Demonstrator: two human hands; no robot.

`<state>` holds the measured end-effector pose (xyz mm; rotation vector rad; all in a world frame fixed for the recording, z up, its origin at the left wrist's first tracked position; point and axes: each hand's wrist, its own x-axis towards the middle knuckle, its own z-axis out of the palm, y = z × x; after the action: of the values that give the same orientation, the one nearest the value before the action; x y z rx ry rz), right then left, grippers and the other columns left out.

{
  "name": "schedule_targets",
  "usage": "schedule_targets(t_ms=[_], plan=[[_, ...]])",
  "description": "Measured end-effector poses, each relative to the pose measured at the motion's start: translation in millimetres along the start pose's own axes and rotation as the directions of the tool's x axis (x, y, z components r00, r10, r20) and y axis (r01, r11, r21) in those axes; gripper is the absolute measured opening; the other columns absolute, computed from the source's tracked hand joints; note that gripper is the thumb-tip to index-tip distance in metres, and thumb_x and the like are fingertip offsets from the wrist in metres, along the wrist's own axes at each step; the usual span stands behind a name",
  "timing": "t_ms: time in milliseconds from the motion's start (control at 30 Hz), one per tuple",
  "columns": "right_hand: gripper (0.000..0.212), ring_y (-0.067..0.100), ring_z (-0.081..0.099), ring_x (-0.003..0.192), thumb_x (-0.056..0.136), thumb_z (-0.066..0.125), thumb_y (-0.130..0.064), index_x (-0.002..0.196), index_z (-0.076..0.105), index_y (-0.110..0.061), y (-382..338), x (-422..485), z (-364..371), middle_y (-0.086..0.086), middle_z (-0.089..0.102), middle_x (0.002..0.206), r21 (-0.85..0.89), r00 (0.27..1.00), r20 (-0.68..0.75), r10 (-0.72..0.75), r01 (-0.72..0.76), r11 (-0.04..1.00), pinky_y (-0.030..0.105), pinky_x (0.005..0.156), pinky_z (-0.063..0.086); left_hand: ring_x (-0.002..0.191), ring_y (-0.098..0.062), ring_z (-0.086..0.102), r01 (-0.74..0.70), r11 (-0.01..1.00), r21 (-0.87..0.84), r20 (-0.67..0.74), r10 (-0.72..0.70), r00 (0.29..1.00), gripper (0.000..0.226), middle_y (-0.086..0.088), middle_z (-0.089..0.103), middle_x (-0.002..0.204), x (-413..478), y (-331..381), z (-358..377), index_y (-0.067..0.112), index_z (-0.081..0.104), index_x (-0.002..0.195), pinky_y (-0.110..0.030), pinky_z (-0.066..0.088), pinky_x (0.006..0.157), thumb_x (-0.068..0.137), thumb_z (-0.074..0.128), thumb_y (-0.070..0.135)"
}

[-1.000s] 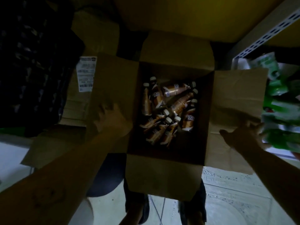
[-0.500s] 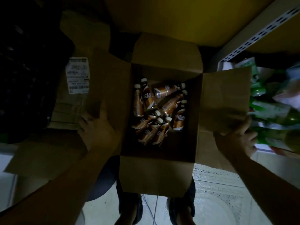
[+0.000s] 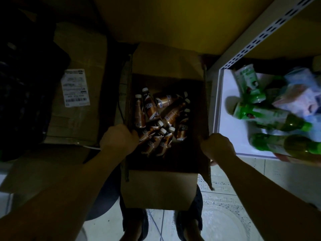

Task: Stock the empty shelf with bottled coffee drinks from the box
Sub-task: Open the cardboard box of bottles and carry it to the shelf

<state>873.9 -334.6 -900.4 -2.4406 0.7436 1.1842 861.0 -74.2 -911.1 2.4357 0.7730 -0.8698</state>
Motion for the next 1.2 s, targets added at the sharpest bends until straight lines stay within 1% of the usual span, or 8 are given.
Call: schedule_targets(t_ms=[133,300,467,667,800,900,1067,1200], plan=[[0.031,0.030,0.068,0.070,0.094,0.052,-0.036,0.090,0.059,-0.006,-2,3,1,0.013,0.067,0.082,-0.084,0.999,0.001,-0.050,0.050,0.995,0.043,0.073,0.059,0.055,-0.019,0.053,-0.005,0.987,0.161,0.026,0.001,1.000,0.046,-0.003,0.055,0.062,6,2,0,0.013,0.050,0.059,-0.026,0.043,0.055,0.088,0.055,0.048],[0.026,0.030,0.068,0.076,0.093,0.054,-0.028,0.091,0.062,-0.003,-4,2,-6,0.014,0.067,0.082,-0.246,0.996,-0.025,-0.087,0.078,0.966,0.041,0.077,0.057,0.071,-0.018,0.049,-0.004,0.932,0.361,0.093,-0.032,0.995,0.036,-0.006,0.062,0.087,6,7,-3,0.016,0.047,0.067,-0.028,0.039,0.063,0.094,0.048,0.039],[0.024,0.025,0.061,0.070,0.092,0.052,-0.028,0.078,0.059,-0.010,-1,-7,-11,0.004,0.059,0.070,-0.366,0.976,-0.079,-0.202,0.160,0.917,0.032,0.067,0.047,0.104,-0.027,0.058,-0.055,0.895,0.442,0.120,0.002,0.993,0.030,-0.012,0.062,0.115,-4,-2,-21,0.008,0.061,0.100,-0.035,0.044,0.083,0.098,0.044,0.032],[0.032,0.024,0.051,0.062,0.091,0.052,-0.032,0.063,0.049,-0.016,10,-37,-32,0.003,0.056,0.067,-0.299,0.957,-0.148,-0.249,0.196,0.934,0.030,0.064,0.040,0.079,-0.020,0.052,-0.092,0.880,0.467,0.144,0.027,0.989,0.025,-0.005,0.061,0.100,-32,22,-47,0.017,0.053,0.078,-0.030,0.039,0.069,0.091,0.051,0.038],[0.031,0.032,0.064,0.084,0.091,0.051,-0.035,0.066,0.047,-0.017,19,-75,-36,0.010,0.065,0.085,-0.313,0.949,-0.166,-0.266,0.205,0.927,0.029,0.065,0.041,0.085,-0.022,0.055,-0.092,0.880,0.466,0.170,0.013,0.985,0.026,-0.006,0.062,0.102,-61,13,-60,0.014,0.055,0.082,-0.031,0.040,0.073,0.093,0.049,0.037],[0.029,0.030,0.063,0.079,0.092,0.049,-0.034,0.070,0.053,-0.015,27,-100,-44,0.010,0.067,0.085,-0.307,0.951,-0.180,-0.250,0.187,0.933,0.028,0.062,0.040,0.087,-0.022,0.056,-0.097,0.879,0.466,0.186,0.010,0.983,0.028,-0.005,0.062,0.101,-87,12,-72,0.017,0.049,0.072,-0.031,0.041,0.073,0.093,0.049,0.036],[0.024,0.032,0.064,0.086,0.090,0.052,-0.029,0.084,0.064,-0.009,35,-158,-66,0.014,0.067,0.093,-0.318,0.946,-0.197,-0.256,0.185,0.930,0.028,0.063,0.039,0.080,-0.020,0.049,-0.140,0.836,0.530,0.208,0.032,0.978,0.027,-0.005,0.060,0.105,-140,26,-108,0.017,0.057,0.091,-0.031,0.039,0.072,0.090,0.048,0.043],[0.025,0.031,0.063,0.087,0.087,0.054,-0.029,0.093,0.064,-0.007,33,-207,-92,0.014,0.066,0.097,-0.316,0.939,-0.240,-0.245,0.163,0.935,0.028,0.062,0.038,0.074,-0.020,0.046,-0.158,0.812,0.563,0.173,0.071,0.982,0.033,-0.004,0.051,0.090,-186,40,-145,0.015,0.057,0.097,-0.032,0.036,0.068,0.089,0.046,0.045]])
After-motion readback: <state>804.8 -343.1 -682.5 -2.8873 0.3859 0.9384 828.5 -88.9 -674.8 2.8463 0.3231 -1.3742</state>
